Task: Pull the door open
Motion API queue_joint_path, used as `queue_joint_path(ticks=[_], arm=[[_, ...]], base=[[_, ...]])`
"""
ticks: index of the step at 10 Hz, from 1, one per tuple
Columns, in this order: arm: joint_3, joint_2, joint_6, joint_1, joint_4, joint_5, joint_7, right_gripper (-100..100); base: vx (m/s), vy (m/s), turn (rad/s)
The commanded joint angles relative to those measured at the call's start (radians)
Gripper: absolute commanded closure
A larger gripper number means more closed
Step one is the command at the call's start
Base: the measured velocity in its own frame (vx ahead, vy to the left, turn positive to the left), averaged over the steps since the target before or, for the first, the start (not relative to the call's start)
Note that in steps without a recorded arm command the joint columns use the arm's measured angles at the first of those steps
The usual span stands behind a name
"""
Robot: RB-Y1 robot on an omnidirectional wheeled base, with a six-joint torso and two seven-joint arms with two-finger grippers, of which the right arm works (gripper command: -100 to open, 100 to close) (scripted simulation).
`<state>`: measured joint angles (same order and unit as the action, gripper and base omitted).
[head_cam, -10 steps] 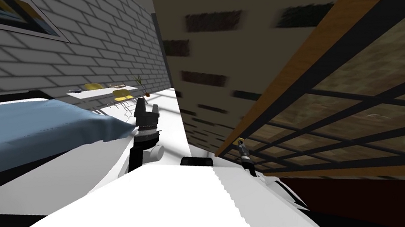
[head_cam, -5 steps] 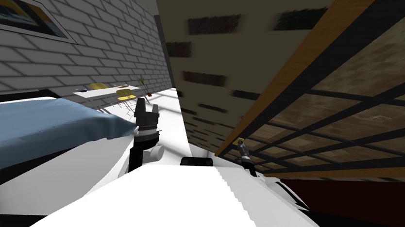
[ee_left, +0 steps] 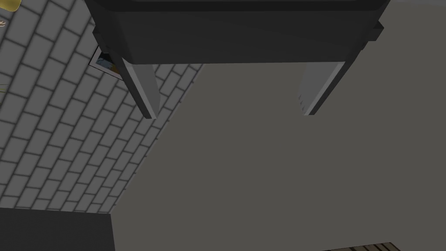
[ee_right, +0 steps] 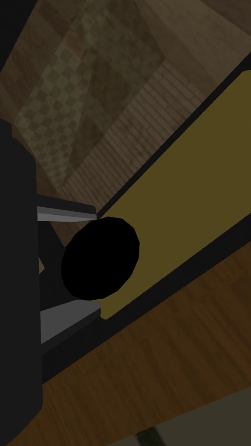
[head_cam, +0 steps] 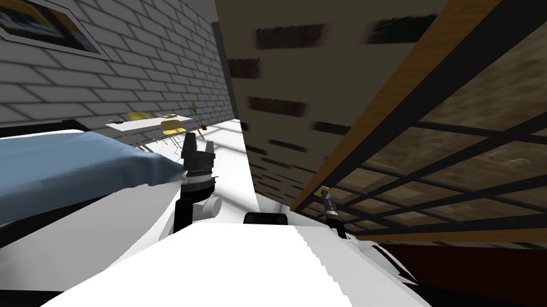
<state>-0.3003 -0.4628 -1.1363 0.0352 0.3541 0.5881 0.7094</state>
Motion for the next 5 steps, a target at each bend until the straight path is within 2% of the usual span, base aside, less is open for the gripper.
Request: queue_joint_path(ticks=[1,5], arm=[[-0.003,0.001,0.002,-0.004,0.002,0.008,-0.049,100],[-0.007,0.000,0.005,-0.005,0.006,0.020,-0.128,100]], base=[[-0.027,-0.006,0.036],[-0.031,-0.012,0.034]])
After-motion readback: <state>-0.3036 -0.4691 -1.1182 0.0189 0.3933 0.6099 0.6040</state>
